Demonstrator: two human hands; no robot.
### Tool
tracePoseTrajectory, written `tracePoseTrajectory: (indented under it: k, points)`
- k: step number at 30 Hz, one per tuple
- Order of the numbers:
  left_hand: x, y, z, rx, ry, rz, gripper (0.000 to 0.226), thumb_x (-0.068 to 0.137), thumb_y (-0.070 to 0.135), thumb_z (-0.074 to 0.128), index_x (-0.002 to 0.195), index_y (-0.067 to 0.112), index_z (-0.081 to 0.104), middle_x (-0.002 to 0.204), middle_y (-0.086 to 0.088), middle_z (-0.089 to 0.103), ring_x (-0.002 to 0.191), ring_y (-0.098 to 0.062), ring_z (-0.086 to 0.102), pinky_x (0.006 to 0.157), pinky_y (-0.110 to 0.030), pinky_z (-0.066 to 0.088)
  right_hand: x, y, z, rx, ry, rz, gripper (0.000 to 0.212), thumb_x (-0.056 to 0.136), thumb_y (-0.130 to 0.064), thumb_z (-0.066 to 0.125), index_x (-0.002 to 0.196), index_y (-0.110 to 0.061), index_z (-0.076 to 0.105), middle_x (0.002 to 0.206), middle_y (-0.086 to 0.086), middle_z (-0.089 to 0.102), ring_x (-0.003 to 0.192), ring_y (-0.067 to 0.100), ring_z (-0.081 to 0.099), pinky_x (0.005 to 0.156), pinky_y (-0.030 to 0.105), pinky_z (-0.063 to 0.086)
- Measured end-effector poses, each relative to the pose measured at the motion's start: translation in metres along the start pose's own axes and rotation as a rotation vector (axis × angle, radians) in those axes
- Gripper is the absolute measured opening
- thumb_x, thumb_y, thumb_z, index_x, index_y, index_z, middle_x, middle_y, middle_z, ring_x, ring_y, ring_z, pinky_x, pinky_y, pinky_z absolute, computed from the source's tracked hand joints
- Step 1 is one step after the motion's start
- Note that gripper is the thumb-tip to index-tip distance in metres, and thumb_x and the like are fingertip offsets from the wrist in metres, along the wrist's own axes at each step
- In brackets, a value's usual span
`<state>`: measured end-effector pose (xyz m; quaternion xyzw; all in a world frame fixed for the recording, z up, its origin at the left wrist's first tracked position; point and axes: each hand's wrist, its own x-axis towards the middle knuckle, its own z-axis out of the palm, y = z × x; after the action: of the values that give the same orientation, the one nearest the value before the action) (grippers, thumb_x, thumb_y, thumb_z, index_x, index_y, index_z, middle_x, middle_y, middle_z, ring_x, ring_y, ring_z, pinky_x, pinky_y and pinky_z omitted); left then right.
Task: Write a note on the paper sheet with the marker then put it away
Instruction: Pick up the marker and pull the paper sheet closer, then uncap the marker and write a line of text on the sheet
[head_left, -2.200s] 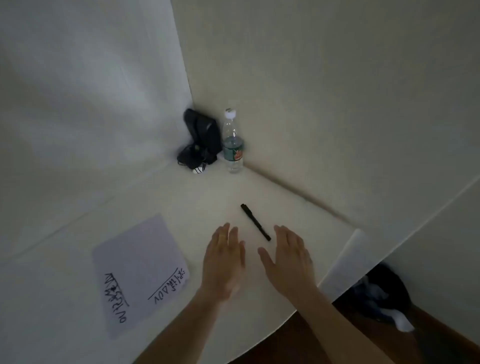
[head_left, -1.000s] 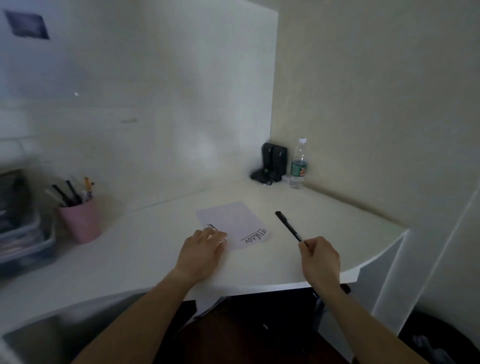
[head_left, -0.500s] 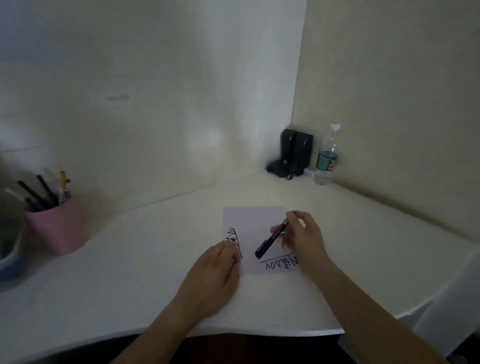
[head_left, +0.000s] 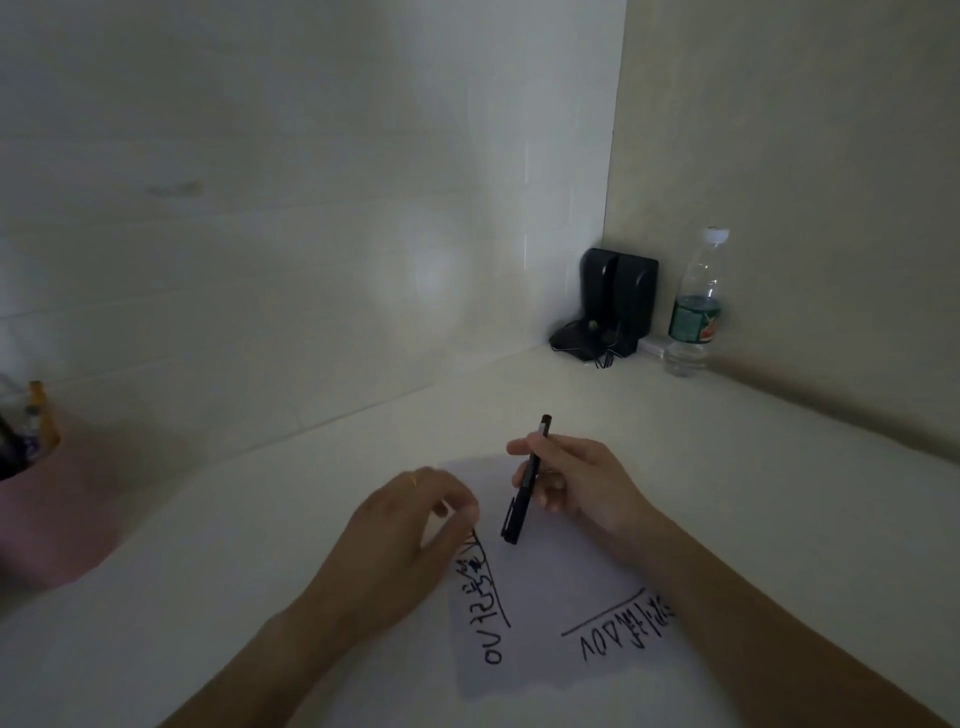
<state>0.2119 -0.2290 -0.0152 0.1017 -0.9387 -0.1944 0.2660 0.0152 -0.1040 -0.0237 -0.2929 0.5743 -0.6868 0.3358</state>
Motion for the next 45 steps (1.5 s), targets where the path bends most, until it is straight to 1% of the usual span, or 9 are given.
tracePoseTrajectory:
  k: [5,9,17,21,27,33,39,42,45]
  points:
    - [0.041,-0.016,0.005,-0.147,0.040,-0.045,0.035,0.094,0.060,0.053,0.104,0.030,0.069,0.094,0.017,0.075,0.090,0.000,0.069,0.080,-0.015,0.053,0.001,0.004,-0.002,0.073,-0.090,-0.053,0.024,0.098,-0.005,0.059,0.116,0.006,0.069,0.103,0.025,0.076,0.078,0.027,0.071,0.075,0.030,0.060]
    - [0.039,-0.031,0.016,-0.289,0.160,-0.014,0.015,0.085,0.031,0.080,0.100,0.028,0.078,0.086,0.014,0.079,0.080,-0.009,0.073,0.075,-0.014,0.053,-0.001,0.002,-0.002,0.260,-0.166,-0.078,0.026,0.094,0.000,0.057,0.115,0.014,0.065,0.117,0.031,0.072,0.091,0.031,0.074,0.087,0.033,0.061]
    - [0.038,-0.045,0.016,-0.426,0.304,0.026,0.022,0.074,0.005,0.089,0.090,0.018,0.079,0.087,0.004,0.076,0.081,-0.018,0.071,0.078,-0.022,0.057,0.001,0.006,0.002,0.235,-0.132,-0.124,0.035,0.074,-0.002,0.074,0.109,0.003,0.075,0.091,0.019,0.075,0.081,0.027,0.073,0.082,0.030,0.060]
    - [0.039,-0.043,0.018,-0.426,0.310,0.005,0.020,0.076,0.014,0.088,0.092,0.022,0.080,0.086,0.007,0.076,0.081,-0.016,0.072,0.078,-0.017,0.054,0.001,0.005,0.002,0.200,-0.094,-0.117,0.036,0.072,-0.007,0.076,0.107,0.001,0.077,0.086,0.017,0.074,0.077,0.024,0.071,0.079,0.030,0.060]
    - [0.039,-0.033,0.019,-0.432,0.147,0.023,0.018,0.091,0.031,0.068,0.098,0.021,0.081,0.076,0.009,0.074,0.066,-0.011,0.069,0.067,-0.014,0.051,-0.003,0.002,0.011,0.093,-0.082,-0.151,0.034,0.077,-0.017,0.073,0.103,0.005,0.077,0.075,0.017,0.072,0.067,0.022,0.067,0.064,0.026,0.056]
    - [0.040,-0.026,0.022,-0.276,0.011,0.068,0.027,0.107,0.034,0.043,0.089,0.026,0.062,0.064,0.008,0.053,0.057,-0.010,0.047,0.054,-0.016,0.034,-0.005,0.000,0.015,0.062,-0.034,-0.243,0.025,0.083,-0.016,0.066,0.094,0.005,0.076,0.067,0.014,0.067,0.059,0.020,0.061,0.057,0.025,0.051]
    - [0.035,-0.048,0.005,-0.318,0.139,-0.101,0.040,0.105,0.035,0.029,0.067,0.027,0.039,0.061,0.014,0.047,0.054,-0.005,0.040,0.053,-0.016,0.030,0.000,-0.025,-0.028,0.224,0.348,-0.302,0.017,0.095,-0.009,0.058,0.085,-0.002,0.071,0.057,0.004,0.062,0.054,0.017,0.053,0.054,0.024,0.045]
    - [0.038,-0.050,0.006,-0.297,0.124,-0.103,0.045,0.101,0.047,0.034,0.077,0.014,0.053,0.069,0.005,0.055,0.064,-0.011,0.051,0.060,-0.021,0.038,-0.002,-0.015,-0.021,0.054,0.274,-0.286,0.017,0.095,0.002,0.056,0.090,0.000,0.071,0.062,0.010,0.069,0.056,0.020,0.063,0.051,0.025,0.050]
    - [0.035,-0.058,0.009,-0.136,-0.086,-0.022,0.037,0.090,0.062,0.058,0.106,0.029,0.060,0.094,0.009,0.058,0.089,-0.008,0.058,0.077,-0.023,0.048,-0.004,-0.025,-0.016,0.048,0.304,-0.315,0.017,0.093,0.005,0.057,0.086,-0.001,0.071,0.061,0.011,0.069,0.055,0.022,0.064,0.051,0.026,0.051]
